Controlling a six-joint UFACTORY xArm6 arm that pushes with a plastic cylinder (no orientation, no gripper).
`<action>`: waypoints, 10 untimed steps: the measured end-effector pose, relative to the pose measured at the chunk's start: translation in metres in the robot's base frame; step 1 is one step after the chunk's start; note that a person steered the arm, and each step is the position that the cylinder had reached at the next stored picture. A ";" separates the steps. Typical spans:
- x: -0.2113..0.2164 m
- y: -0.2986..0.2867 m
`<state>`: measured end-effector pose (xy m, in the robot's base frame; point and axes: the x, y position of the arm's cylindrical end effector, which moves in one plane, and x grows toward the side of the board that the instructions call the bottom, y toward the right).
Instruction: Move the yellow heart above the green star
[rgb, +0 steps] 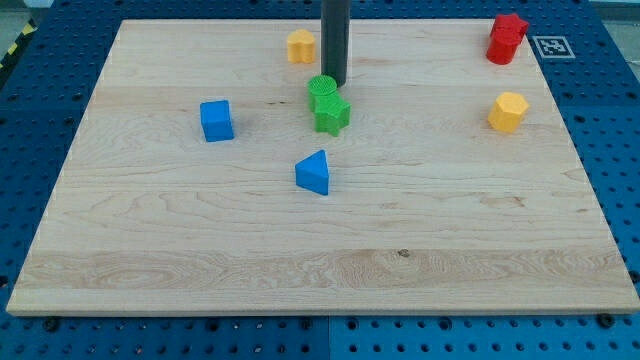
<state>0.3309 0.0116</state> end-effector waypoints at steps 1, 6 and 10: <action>0.006 -0.043; -0.073 -0.056; -0.087 -0.007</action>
<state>0.2435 0.0047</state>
